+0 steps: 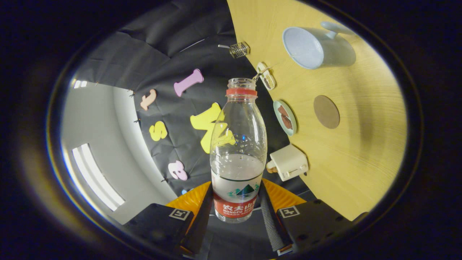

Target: Take the bottle from table, then pour the juice into the cup, finally place the bottle on the coaster

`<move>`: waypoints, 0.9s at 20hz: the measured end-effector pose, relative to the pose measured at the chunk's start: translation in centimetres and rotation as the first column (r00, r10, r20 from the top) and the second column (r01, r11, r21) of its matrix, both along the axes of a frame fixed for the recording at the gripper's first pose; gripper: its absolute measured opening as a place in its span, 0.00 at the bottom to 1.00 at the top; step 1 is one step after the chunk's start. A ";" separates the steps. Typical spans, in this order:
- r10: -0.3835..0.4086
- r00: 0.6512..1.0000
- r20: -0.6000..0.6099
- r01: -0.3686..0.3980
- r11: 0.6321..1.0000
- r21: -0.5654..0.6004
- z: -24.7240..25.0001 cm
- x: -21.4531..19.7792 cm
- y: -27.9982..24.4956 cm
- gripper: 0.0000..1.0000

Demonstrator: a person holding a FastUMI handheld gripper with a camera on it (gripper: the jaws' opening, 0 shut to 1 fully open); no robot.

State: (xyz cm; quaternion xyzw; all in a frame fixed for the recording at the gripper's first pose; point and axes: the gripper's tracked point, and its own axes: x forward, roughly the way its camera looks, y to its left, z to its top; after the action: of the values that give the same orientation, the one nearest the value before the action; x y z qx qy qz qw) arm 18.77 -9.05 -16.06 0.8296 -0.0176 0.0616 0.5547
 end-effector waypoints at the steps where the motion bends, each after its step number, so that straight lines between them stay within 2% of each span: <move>1: 0.001 1.000 0.003 -0.001 1.000 0.005 0.2 0.1 -0.1 0.74; 18: -0.058 0.998 -0.003 0.058 0.993 0.101 0.6 1.0 -3.1 0.74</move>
State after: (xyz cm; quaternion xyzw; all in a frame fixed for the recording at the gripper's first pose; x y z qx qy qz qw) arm 19.73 -12.11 -15.49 0.8556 -0.0448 0.0447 0.5138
